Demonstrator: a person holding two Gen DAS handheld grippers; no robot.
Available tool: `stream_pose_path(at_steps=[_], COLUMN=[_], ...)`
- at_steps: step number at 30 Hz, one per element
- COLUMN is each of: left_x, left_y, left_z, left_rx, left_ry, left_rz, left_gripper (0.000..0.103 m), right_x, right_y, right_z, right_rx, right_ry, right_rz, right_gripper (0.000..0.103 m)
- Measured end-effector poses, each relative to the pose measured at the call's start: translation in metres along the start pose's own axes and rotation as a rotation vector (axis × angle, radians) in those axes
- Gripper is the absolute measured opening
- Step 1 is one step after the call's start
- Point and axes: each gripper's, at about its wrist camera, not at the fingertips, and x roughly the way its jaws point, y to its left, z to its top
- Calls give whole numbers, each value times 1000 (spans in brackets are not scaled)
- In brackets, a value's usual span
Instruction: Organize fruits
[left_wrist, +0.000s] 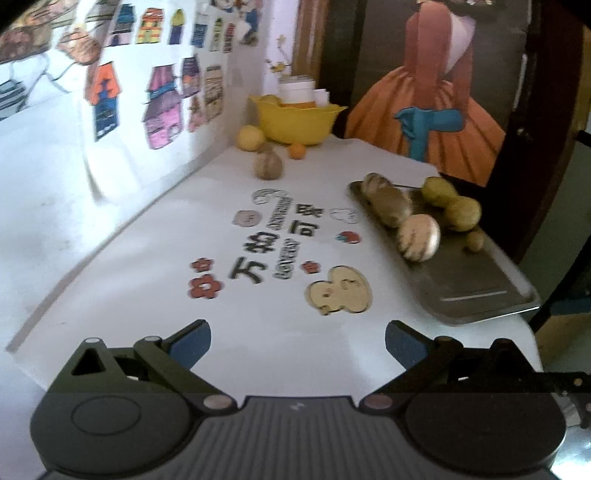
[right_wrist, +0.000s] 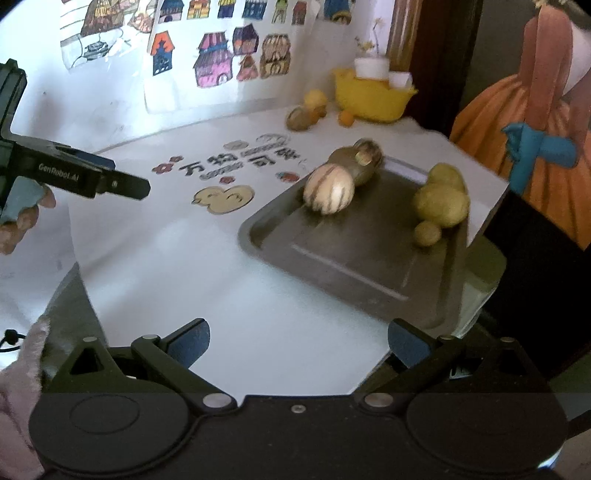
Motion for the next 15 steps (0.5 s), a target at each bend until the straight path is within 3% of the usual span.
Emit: stream_pose_path(at_steps=[7, 15], left_x=[0, 5], left_y=[21, 41], left_z=[1, 8], left_rx=[-13, -35], left_ry=[20, 43], left_rz=[56, 103], left_gripper=[102, 102], right_x=[10, 21], right_y=[5, 16], right_z=[12, 29], right_rx=[52, 20], right_ry=[43, 46], right_rz=[115, 162], right_gripper=[102, 102])
